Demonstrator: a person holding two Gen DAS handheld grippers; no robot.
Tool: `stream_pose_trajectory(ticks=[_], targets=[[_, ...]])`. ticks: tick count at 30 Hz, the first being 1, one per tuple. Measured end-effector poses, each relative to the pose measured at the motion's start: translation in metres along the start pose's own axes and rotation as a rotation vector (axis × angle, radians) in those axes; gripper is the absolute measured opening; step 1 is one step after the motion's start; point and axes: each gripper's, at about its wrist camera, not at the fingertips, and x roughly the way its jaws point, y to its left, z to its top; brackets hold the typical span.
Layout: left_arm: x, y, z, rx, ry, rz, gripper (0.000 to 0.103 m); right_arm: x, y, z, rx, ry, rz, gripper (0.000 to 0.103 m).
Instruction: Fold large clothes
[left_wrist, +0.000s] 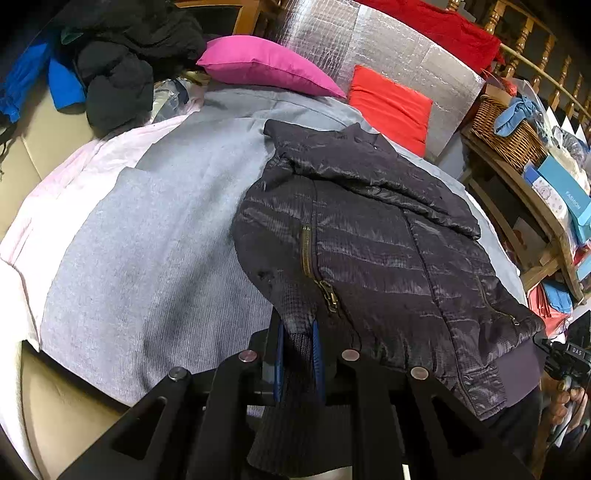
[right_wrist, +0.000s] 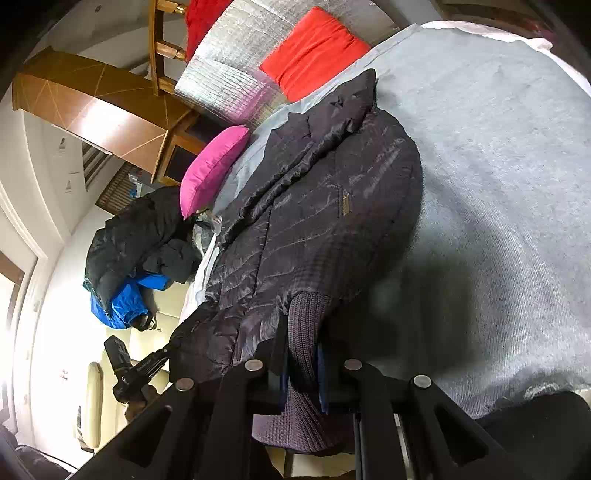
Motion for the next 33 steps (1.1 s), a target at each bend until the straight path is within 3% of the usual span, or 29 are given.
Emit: stream_pose_trajectory(ticks=[19,33], targets=[[0.000,-0.010,0.026,-0.005,-0.050,-0.007,0.014,0.001,0.017,0.030,-0.039,-0.027,0.076,0.013],[0.003,-0.015,0.037,-0.002,-0.080,-0.022,0.014,0.002,0.024,0.040,-0.046,-0.049,0.079,0.012]])
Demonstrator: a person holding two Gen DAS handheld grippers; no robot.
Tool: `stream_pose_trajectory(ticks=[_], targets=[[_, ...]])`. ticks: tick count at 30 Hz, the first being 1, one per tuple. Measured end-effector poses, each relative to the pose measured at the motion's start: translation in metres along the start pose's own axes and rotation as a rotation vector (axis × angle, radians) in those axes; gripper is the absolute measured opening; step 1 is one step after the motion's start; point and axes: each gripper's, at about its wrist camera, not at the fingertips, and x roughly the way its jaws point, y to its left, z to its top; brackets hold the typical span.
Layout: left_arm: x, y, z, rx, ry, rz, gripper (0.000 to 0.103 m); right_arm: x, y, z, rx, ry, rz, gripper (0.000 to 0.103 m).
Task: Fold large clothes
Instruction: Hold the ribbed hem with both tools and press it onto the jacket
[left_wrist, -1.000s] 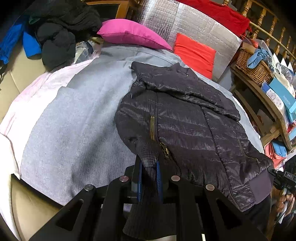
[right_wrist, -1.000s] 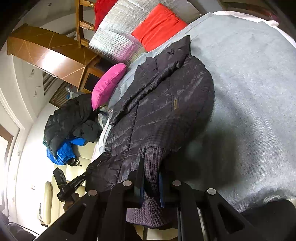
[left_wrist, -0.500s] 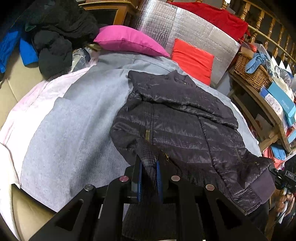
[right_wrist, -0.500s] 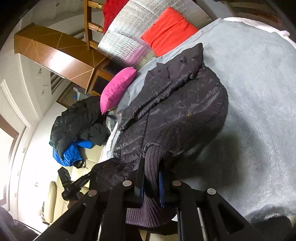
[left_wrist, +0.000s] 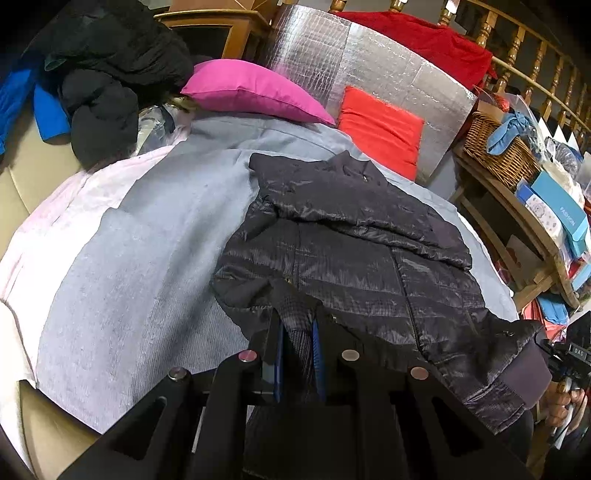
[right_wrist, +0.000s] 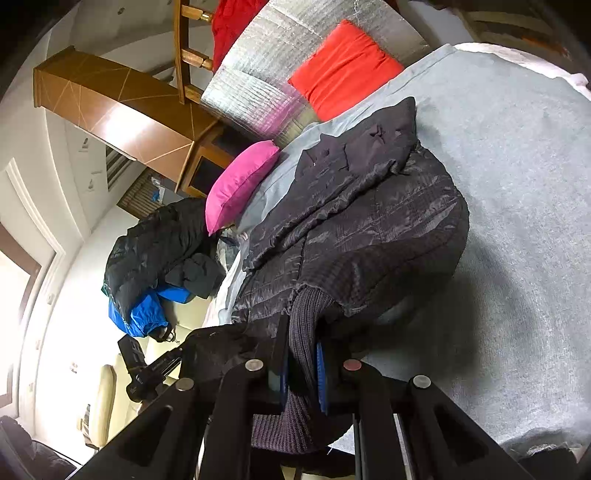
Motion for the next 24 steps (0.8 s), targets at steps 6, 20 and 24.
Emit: stream_pose_trajectory(ticks=[6,20,24], targets=[[-0.0007,0.0012,-0.0002,-0.001,0.001,0.000,0.014,-0.0032,-0.0014,-0.0016,0.007,-0.008,-0.002,0.012],[-0.0019,0.0012,-0.0034,-0.005,0.003,0.009,0.014,-0.0062,-0.0029,-0.0006,0.016,-0.024,0.008,0.011],[-0.0023,0.0017,-0.0010,-0.010,0.000,0.005,0.014,-0.0057,-0.0023,0.0027,0.013,-0.029,0.011,0.011]])
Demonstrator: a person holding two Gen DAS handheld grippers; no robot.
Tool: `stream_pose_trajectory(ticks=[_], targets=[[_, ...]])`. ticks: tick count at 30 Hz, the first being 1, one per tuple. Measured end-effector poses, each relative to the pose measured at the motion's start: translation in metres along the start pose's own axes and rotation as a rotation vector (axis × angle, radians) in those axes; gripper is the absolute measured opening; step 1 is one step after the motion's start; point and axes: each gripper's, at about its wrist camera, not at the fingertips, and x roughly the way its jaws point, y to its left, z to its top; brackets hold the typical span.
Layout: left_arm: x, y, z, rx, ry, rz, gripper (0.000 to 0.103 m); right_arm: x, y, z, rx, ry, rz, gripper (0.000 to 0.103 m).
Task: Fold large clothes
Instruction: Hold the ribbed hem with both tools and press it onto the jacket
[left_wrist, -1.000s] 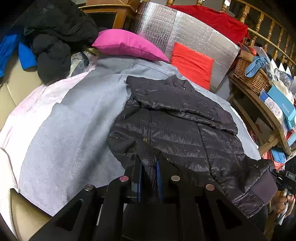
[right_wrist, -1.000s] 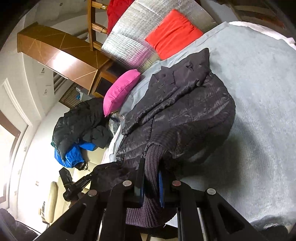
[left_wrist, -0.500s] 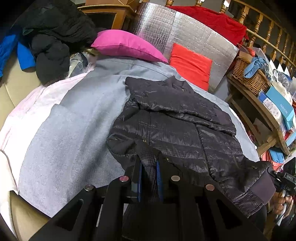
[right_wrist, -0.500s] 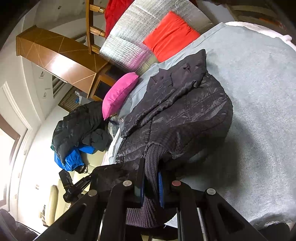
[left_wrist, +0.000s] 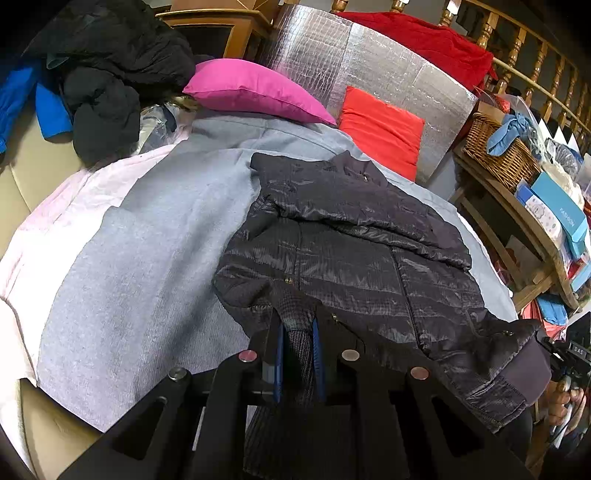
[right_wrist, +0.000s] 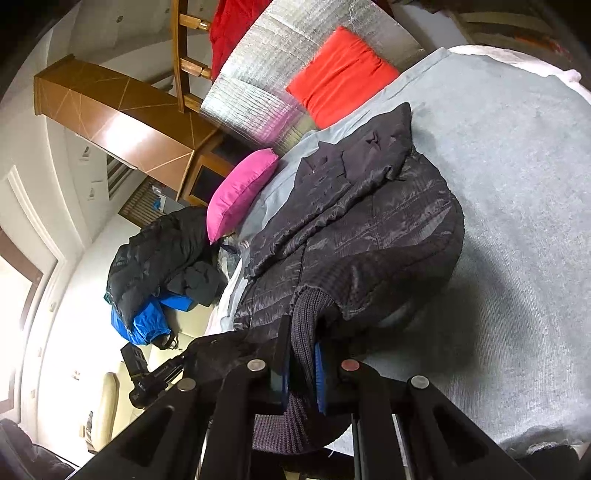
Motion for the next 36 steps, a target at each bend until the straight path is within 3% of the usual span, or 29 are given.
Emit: stream_pose_trajectory(ticks=[13,25,36], targets=[[0.004,-0.010,0.005,-0.007,0.006,0.059,0.014,0.003,0.005,0.011,-0.022,-0.008,0.033,0.010],[0.006,-0.022,0.004,0.030,0.024,0.147,0.014,0.005,0.011,0.009,-0.017,-0.003,-0.016,0.010],[0.006,-0.022,0.004,0.031,0.023,0.150,0.014,0.006,0.010,0.013,-0.008,-0.016,-0.029,0.010]])
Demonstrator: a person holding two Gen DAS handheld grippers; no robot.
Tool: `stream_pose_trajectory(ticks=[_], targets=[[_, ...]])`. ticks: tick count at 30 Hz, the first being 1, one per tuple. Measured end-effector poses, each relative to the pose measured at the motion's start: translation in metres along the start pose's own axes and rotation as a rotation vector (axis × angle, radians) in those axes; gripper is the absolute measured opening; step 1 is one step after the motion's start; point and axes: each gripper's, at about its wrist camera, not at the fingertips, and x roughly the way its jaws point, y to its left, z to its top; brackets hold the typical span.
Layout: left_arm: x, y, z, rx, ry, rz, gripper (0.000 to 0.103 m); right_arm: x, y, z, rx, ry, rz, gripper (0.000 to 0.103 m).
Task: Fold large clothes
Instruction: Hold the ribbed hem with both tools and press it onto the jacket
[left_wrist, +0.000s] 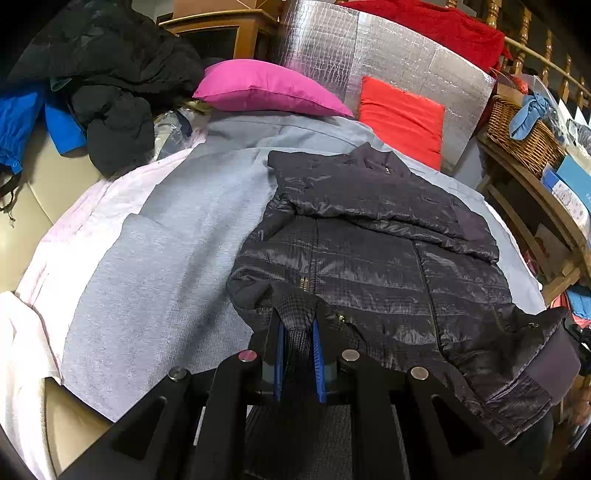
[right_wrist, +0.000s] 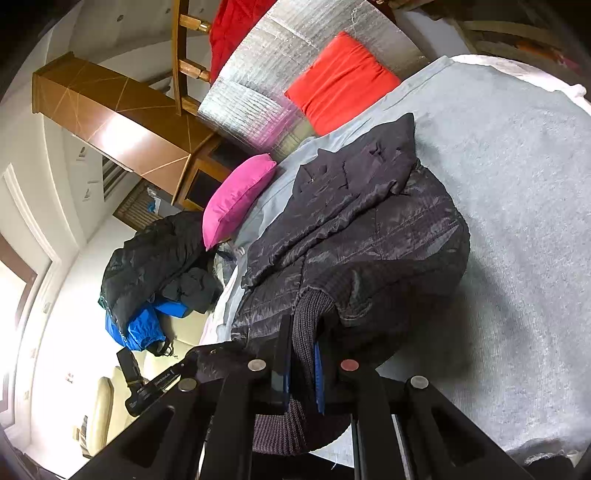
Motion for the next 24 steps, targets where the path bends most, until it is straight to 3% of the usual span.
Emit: stream_pose_trajectory(ticks=[24], targets=[[0.001,-0.005,0.016,-0.003,-0.004,0.002,0.014,-0.004,-0.004,0.011,0.027,-0.052,-0.016,0.010]])
